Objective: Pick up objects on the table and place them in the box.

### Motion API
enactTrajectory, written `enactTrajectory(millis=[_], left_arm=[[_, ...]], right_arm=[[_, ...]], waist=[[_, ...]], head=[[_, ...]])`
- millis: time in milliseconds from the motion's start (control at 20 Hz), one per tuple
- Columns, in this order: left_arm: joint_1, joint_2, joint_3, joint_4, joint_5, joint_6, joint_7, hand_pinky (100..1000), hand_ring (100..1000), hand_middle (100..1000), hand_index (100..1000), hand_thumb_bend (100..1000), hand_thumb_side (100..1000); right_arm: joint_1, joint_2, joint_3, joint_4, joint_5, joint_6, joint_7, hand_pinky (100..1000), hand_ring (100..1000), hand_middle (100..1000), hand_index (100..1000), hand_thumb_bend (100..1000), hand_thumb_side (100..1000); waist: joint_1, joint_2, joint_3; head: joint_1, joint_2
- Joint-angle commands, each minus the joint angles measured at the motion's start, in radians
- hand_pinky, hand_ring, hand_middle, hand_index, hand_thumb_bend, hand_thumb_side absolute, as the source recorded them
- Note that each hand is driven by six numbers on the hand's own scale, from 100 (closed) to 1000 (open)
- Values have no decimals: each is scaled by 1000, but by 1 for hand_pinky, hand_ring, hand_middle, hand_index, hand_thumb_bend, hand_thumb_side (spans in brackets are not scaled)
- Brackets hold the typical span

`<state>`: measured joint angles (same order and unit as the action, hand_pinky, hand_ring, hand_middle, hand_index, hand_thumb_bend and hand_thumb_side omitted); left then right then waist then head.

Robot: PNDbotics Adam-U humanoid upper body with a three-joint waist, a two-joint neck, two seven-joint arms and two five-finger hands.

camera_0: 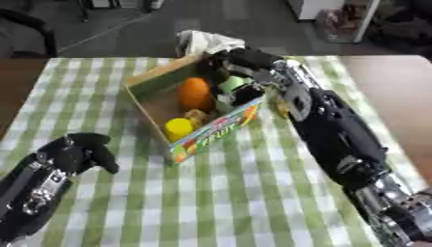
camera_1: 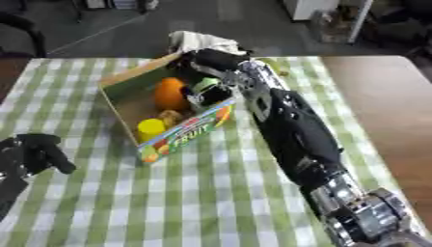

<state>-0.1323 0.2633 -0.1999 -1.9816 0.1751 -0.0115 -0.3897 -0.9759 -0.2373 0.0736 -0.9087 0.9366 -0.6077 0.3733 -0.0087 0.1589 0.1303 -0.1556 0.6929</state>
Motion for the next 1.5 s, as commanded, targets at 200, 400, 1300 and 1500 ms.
enactTrajectory(millis=[200,400,1300,1500], left_arm=[[-4,13,10,-18,-9,2,6,667,567,557,778,100,724],[0,17,14,-18,-10,2,11,668,567,558,778,100,726],[2,16,18,-18,-5,1,14,668,569,558,779,100,725],[2,15,18,-18,-6,5,13,668,569,558,779,100,728]], right_arm=[[24,-125,-51,-108,-155,38,92,860,813,881,975,100,200],[65,-189,-83,-131,-200,87,146,868,828,903,988,100,204],[81,-178,-144,133,227,283,128,910,913,971,999,100,428],[85,-174,-147,159,243,269,144,910,911,965,991,100,507]], waist=[[-3,-19,-15],[-6,-22,-22],[-2,-25,-16],[-5,-26,-15]], head=[[13,-5],[18,-3],[20,-8],[22,-10]])
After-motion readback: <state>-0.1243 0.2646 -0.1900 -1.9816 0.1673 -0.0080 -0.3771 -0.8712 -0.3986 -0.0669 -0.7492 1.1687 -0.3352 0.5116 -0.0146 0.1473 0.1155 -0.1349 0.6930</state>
